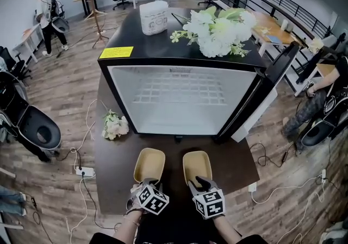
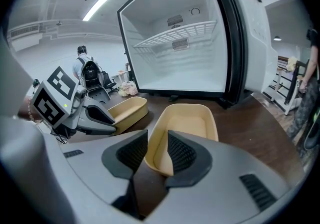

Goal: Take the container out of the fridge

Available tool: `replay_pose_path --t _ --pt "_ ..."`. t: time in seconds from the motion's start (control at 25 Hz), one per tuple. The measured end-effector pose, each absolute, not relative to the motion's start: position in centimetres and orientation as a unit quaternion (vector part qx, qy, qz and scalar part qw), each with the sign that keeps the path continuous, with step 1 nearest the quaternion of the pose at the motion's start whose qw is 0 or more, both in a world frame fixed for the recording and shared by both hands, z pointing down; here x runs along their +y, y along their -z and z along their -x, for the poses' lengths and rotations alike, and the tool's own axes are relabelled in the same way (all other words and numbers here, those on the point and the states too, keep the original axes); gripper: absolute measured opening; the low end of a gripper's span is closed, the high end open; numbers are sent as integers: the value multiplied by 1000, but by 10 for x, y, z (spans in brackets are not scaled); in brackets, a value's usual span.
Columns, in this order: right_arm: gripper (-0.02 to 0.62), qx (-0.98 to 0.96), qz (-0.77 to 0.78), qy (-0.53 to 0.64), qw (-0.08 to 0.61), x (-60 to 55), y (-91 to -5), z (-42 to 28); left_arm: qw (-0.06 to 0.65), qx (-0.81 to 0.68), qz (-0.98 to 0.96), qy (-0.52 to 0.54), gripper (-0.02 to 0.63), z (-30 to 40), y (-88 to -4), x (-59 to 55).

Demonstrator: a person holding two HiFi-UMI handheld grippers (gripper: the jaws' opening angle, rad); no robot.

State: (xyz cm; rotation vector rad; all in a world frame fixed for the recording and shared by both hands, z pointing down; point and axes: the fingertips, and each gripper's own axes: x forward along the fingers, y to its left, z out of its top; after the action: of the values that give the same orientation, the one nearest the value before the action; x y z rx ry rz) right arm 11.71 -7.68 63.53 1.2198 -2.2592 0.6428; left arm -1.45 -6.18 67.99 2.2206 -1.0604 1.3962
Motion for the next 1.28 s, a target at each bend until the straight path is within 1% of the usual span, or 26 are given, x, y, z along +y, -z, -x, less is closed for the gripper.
replay_pose_path --t 0.24,0.28,0.4,0.44,0.68,0.92,1.08,1.28 --pt "127 -826 -449 -230 250 -79 -635 -118 154 -367 -767 -504 42 15 -687 -60" --pt "129 -826 -450 -230 251 -78 -635 -119 155 -365 -767 -504 53 13 -688 -59" --pt "129 -826 -452 -227 251 -80 -635 -119 156 -359 -772 -501 130 11 -690 -58" --pt "129 -826 -452 -225 251 -81 -635 -119 156 -360 -773 -499 141 12 -690 -59" --pt "137 -826 -450 -228 251 -80 -634 -117 171 -369 -785 -467 163 6 -677 -55" --pt "141 -829 -448 -227 245 -79 -631 -112 205 -397 -827 -342 163 -1 -649 -57" --pt "149 -832 -447 -223 241 -79 -628 -110 206 -422 -843 -262 163 3 -618 -63" --pt "152 -838 -446 -229 217 -80 -618 -106 203 -439 -857 -176 161 6 -577 -70"
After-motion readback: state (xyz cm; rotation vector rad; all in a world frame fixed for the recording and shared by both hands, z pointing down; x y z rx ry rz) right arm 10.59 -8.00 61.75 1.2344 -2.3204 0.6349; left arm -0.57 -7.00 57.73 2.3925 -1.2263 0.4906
